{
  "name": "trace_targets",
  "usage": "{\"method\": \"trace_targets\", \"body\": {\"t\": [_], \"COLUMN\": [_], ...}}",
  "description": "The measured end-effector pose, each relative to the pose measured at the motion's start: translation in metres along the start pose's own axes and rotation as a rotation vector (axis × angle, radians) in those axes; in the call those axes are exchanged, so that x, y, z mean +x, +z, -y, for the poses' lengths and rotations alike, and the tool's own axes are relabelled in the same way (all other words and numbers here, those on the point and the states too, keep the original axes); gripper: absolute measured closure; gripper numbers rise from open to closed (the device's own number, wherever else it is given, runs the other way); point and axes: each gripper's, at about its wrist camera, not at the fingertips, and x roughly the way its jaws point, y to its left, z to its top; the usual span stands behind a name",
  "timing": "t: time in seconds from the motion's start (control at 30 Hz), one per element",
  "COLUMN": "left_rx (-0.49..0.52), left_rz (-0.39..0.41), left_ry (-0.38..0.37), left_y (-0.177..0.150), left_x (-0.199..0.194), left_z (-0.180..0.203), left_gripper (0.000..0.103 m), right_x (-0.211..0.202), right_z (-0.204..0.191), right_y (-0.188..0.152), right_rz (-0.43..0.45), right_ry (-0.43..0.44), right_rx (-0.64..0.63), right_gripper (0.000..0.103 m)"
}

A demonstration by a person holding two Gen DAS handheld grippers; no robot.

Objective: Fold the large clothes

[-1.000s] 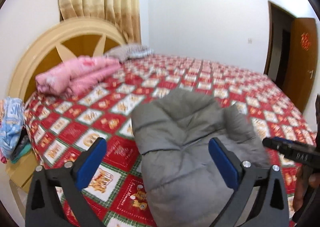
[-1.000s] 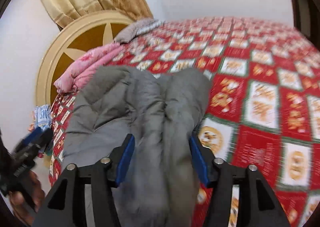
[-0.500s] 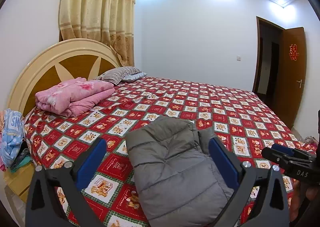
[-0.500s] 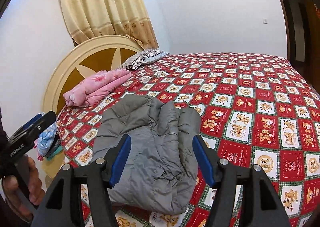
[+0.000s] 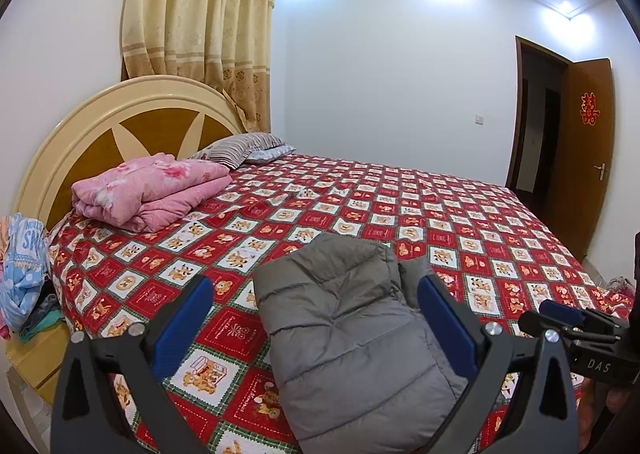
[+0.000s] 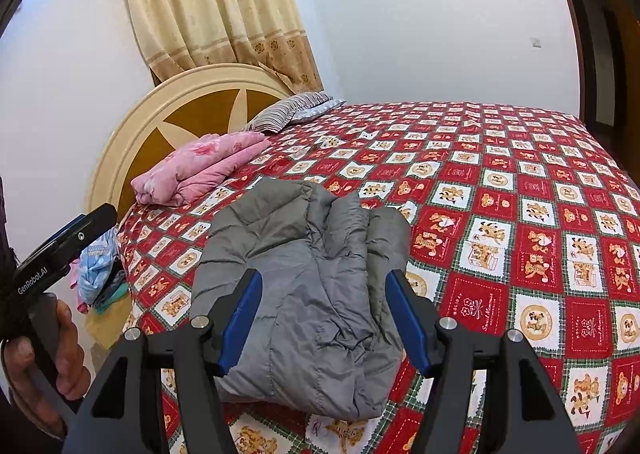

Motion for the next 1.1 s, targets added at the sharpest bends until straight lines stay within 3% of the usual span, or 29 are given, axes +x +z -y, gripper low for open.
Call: {"method": "trace_targets", "body": {"t": [1.1], "left_rx": [-0.016], "left_rz": [-0.023], "left_ry": [0.011], "left_y": [-0.006], "left_x": [0.005], "left_z": [-0.011], "left_gripper": [0.000], "right_x": [-0.001], "right_z": [-0.004], "right_y": [-0.002], "right_rz": [0.002], "right_ry": [0.007], "right_rx": [-0.026], "right_gripper": [0.039]}}
